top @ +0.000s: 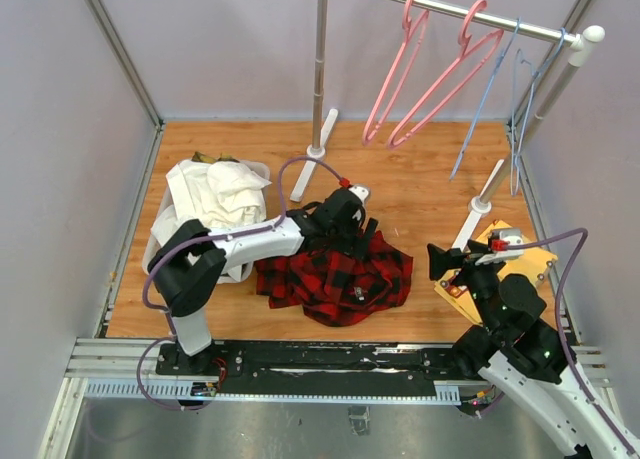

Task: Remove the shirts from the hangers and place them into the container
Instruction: Pick up the shirt from the center of the board.

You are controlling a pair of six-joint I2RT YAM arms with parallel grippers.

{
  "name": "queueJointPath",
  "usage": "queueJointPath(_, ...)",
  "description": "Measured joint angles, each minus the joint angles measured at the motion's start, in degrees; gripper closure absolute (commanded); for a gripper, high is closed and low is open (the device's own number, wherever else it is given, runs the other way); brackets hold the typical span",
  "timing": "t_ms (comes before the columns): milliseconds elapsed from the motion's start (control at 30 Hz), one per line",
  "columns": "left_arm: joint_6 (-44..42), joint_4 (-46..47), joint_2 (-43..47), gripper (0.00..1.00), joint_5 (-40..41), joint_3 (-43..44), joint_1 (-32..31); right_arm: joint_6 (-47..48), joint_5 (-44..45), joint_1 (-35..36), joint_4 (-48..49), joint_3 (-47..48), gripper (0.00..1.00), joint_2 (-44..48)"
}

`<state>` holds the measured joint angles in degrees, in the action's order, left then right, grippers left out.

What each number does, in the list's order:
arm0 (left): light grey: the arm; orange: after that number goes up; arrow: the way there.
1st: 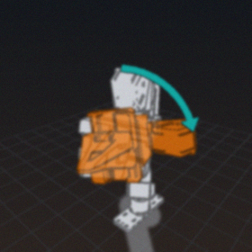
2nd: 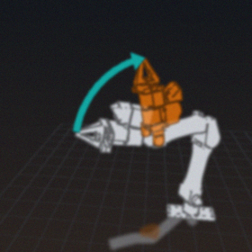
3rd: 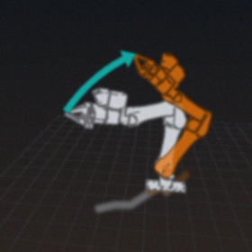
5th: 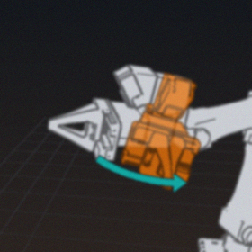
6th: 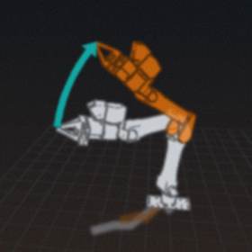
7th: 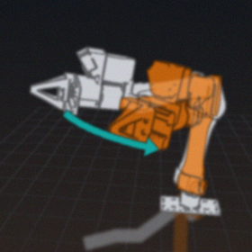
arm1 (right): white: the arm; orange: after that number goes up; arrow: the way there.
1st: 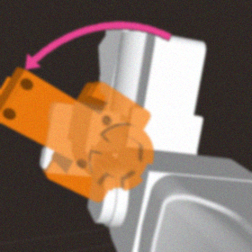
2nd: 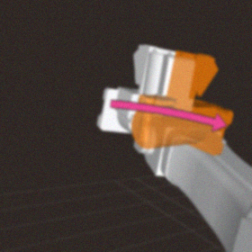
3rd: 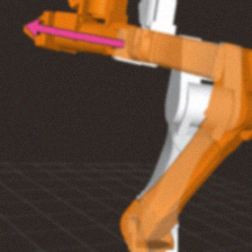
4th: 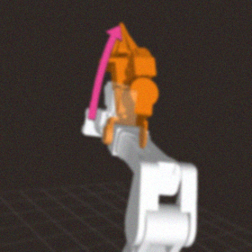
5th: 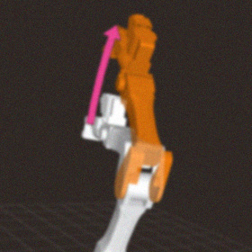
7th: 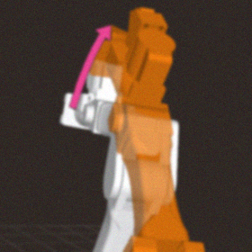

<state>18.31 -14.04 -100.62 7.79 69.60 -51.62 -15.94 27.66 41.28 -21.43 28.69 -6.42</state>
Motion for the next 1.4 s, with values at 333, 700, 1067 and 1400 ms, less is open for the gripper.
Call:
queueJointPath(333, 3.58, 6.12, -3.87, 0.00, 1.05, -8.52, -1.07, 2.27, -0.20, 0.00, -0.98, 0.02, 0.04, -2.99)
queueJointPath(700, 10.99, 23.10, -3.87, 0.69, 14.40, -18.18, -11.87, 4.02, -0.55, 0.00, -0.52, 0.00, 0.02, -5.07)
queueJointPath(1067, 18.86, 23.10, 0.76, 0.99, 20.90, -23.43, -19.47, 4.04, -0.46, 0.00, 1.20, -0.66, 0.02, -4.15)
queueJointPath(1400, 16.04, 5.88, 25.81, 0.99, 25.38, -29.92, -20.52, 5.07, 0.42, 0.00, 2.64, -2.40, 0.01, -3.50)
